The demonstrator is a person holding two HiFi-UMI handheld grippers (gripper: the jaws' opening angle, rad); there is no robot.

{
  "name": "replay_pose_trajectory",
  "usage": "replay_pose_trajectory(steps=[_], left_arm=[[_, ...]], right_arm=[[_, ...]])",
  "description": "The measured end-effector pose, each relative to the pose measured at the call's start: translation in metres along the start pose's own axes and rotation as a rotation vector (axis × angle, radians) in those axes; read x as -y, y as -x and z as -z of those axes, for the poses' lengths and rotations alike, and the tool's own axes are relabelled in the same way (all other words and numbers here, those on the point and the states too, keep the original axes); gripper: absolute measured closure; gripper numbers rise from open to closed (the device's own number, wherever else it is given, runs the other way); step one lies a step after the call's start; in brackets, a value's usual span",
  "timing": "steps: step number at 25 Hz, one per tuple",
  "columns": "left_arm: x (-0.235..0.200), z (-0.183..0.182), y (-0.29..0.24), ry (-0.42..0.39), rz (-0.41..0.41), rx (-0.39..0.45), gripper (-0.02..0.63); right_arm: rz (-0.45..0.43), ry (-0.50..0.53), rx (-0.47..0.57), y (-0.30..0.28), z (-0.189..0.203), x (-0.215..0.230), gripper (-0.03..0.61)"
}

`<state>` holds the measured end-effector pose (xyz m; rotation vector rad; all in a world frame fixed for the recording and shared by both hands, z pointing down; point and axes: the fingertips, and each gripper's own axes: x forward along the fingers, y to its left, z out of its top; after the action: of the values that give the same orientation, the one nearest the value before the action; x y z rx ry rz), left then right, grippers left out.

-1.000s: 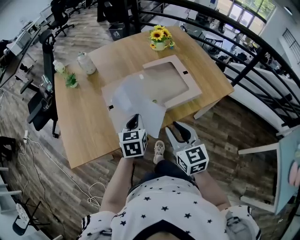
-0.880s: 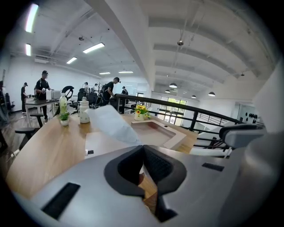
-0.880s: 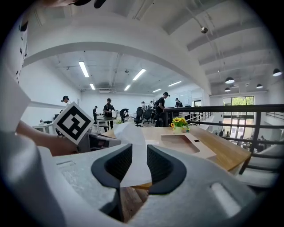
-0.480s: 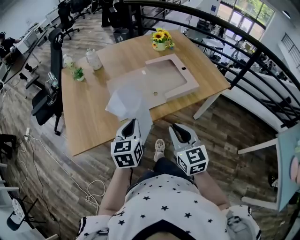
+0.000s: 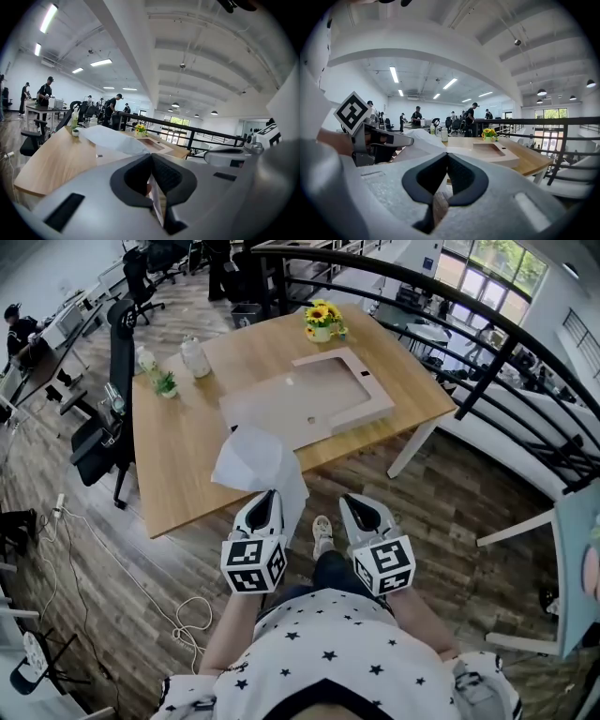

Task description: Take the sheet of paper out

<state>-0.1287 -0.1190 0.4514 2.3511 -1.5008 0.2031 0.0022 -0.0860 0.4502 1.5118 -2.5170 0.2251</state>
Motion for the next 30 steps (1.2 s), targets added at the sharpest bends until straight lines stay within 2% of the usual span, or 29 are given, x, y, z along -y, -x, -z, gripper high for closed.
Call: replay_pose_trajectory(steps=[6, 11, 30], left_arm=[[0.010, 0.003, 0.016, 0.007, 0.011, 0.017, 0.607], [0.015, 0.001, 0.018, 0.013, 0.017, 0.025, 0.607], [0.018, -0.006, 0.012, 0.026, 0.039, 0.035, 0.607]], right_arm=[[-0.006, 0.008, 0.006, 0.010, 0.000, -0.009, 0.571], [-0.019, 0.059, -0.015, 0.012, 0.000, -0.014, 0.572], [-0.006, 0.042, 0.002, 0.012, -0.003, -0.011, 0.572]])
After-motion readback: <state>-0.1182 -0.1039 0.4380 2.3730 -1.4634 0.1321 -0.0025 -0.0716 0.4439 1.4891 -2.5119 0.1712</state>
